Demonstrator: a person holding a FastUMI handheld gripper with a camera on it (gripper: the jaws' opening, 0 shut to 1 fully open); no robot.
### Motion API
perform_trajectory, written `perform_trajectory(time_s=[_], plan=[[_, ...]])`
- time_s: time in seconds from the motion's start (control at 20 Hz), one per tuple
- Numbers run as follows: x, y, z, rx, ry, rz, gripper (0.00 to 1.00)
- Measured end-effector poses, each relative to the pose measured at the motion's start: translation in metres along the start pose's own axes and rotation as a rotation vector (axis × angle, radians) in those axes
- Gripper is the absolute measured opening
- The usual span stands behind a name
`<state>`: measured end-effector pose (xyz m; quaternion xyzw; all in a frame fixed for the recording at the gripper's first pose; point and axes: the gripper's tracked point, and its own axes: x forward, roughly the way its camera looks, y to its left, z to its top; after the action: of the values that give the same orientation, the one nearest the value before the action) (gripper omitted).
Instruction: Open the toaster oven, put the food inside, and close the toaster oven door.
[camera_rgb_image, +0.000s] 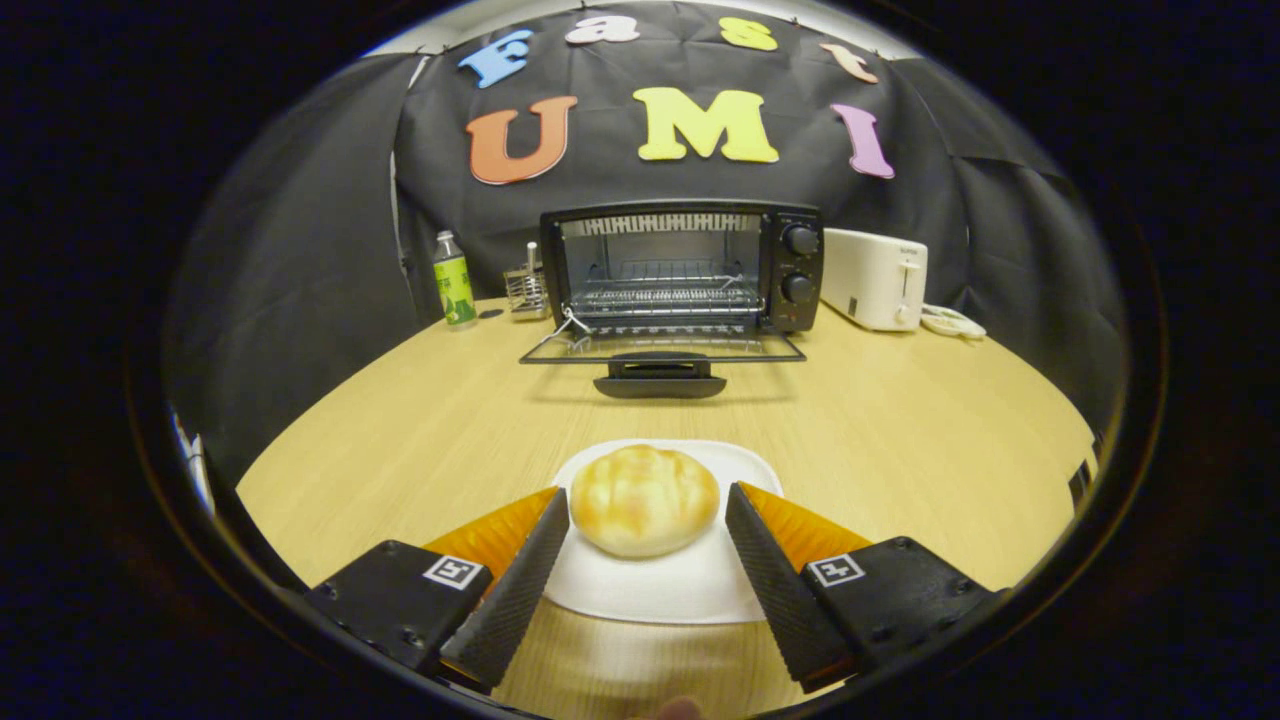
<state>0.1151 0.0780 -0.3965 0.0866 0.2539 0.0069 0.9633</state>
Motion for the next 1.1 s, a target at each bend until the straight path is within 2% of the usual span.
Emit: perform_trajectory(time_s=[0.1, 0.2, 0.45, 0.55, 0.85, 1.0, 1.1], plan=[[0.003, 0.003, -0.010, 0.029, 0.050, 0.016, 0.99], [0.002, 0.000, -0.004, 0.047, 0.062, 0.030, 0.94], [-0.003, -0.011, 0.007, 0.152, 0.023, 0.051, 0.57], [-0.013, -0.013, 0.019, 0.200, -0.011, 0.066, 0.51], [-0.032, -0.017, 0.071, 0.359, -0.154, 0.121, 0.48], [-0.022, -0.018, 0.106, 0.464, -0.207, 0.129, 0.48], [-0.003, -0.016, 0.129, 0.481, -0.213, 0.116, 0.48]])
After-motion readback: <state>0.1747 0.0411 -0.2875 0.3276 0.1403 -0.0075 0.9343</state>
